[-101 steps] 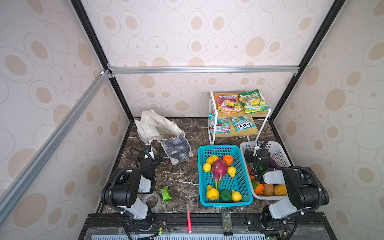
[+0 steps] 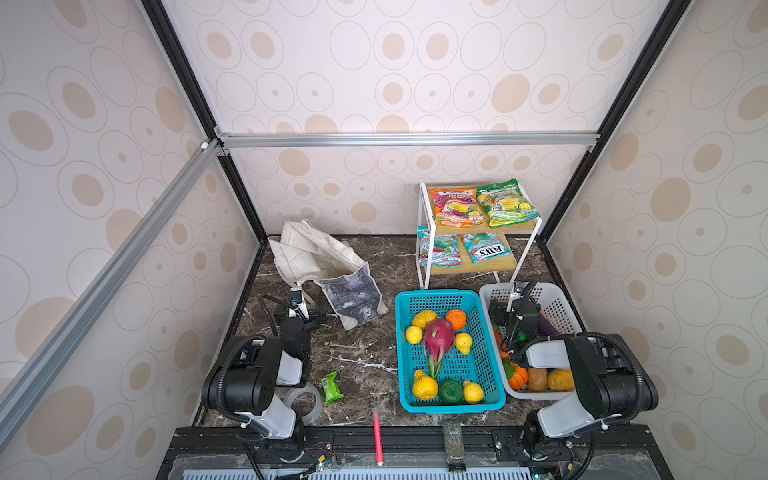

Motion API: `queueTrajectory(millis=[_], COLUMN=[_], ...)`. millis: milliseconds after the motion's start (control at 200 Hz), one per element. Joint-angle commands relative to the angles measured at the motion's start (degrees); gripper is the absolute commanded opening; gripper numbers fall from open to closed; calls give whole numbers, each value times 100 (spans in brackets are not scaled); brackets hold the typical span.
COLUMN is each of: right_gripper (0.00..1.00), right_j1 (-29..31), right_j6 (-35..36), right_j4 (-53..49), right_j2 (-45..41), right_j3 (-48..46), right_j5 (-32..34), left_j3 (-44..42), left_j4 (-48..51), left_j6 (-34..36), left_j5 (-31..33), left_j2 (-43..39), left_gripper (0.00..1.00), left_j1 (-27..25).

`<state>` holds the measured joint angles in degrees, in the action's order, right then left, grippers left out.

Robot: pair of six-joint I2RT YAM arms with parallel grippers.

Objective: Place the food into the grocery bag and tie it

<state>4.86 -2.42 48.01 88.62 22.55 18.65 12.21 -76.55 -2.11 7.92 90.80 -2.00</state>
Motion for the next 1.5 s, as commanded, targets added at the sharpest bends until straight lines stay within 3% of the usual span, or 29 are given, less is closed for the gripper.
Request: queueTrajectory(millis=[0, 1295, 1400, 1490], right_gripper=[100, 100, 100, 100], right_j1=[1, -2, 0, -1], right_j6=[40, 38, 57, 112], right_j4=[8, 41, 143, -511], right_j2=[-51, -51, -154, -661], right_j3=[38, 26, -11, 37], right_j5=[-10, -28, 10, -170], left_j3=[72, 16, -179, -180], left_j4=[-105, -185, -355, 67], left_j6=[107, 116, 43, -67], left_j5=[-36, -69, 167, 522], left_j2=[-37, -52, -337, -810], left_gripper=[99, 99, 99, 99], left_j1=[-2, -2, -3, -11])
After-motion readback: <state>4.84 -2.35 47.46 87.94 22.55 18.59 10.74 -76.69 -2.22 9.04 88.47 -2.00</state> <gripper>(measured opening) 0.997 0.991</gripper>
